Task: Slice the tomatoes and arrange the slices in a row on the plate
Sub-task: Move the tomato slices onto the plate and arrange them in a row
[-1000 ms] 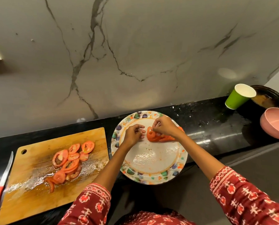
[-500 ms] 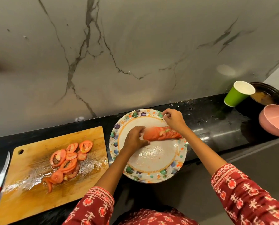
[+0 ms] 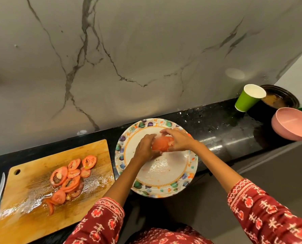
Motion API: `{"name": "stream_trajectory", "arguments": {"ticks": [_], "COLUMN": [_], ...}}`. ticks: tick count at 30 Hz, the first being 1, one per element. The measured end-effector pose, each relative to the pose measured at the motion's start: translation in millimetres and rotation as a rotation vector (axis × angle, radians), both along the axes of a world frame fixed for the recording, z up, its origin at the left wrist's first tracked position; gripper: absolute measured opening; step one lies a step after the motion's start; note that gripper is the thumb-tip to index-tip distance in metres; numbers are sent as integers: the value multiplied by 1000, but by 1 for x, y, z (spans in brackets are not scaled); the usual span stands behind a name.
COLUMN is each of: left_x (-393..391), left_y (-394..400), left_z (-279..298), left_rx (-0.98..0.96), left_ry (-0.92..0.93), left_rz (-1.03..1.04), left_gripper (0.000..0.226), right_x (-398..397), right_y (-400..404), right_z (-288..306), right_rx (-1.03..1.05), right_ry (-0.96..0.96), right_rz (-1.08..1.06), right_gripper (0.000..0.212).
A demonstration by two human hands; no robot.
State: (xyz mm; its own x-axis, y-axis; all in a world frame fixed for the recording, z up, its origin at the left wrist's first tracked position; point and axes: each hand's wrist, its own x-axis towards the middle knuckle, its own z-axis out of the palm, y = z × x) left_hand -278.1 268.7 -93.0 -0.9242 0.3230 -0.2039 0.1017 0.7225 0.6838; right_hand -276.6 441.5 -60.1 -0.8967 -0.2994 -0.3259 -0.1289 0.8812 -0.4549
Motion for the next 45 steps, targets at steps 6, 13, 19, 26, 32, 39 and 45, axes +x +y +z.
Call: {"name": "stream_trajectory", "arguments": {"ticks": [6, 13, 19, 26, 32, 39, 45], "left_x": [-4, -1, 2, 7, 23, 31, 16], "left_y": [5, 9, 5, -5, -37, -55, -32], "left_z": [-1, -4, -5, -2, 3, 10, 11], "left_rx": [-53, -45, -15, 27, 87, 81, -39], "left_ry": [-20, 5, -10, 21, 99, 85, 58], "left_rz": [-72, -44, -54, -33, 70, 6, -149], "left_gripper": [85, 77, 85, 78, 64, 63, 69], "right_x": [10, 19, 18, 20, 25, 35, 42], "right_y": [-1, -2, -1, 3, -2, -19, -23], "right_z": [-5, -9, -5, -2, 4, -4, -11], "right_rx": [63, 50, 71, 21, -12, 87, 97], "right_ry": [133, 177, 208, 203, 222, 242, 317], "right_rz": [-8, -28, -45, -75, -127, -169, -170], "right_gripper": [66, 85, 83, 87, 89, 88, 96]}}
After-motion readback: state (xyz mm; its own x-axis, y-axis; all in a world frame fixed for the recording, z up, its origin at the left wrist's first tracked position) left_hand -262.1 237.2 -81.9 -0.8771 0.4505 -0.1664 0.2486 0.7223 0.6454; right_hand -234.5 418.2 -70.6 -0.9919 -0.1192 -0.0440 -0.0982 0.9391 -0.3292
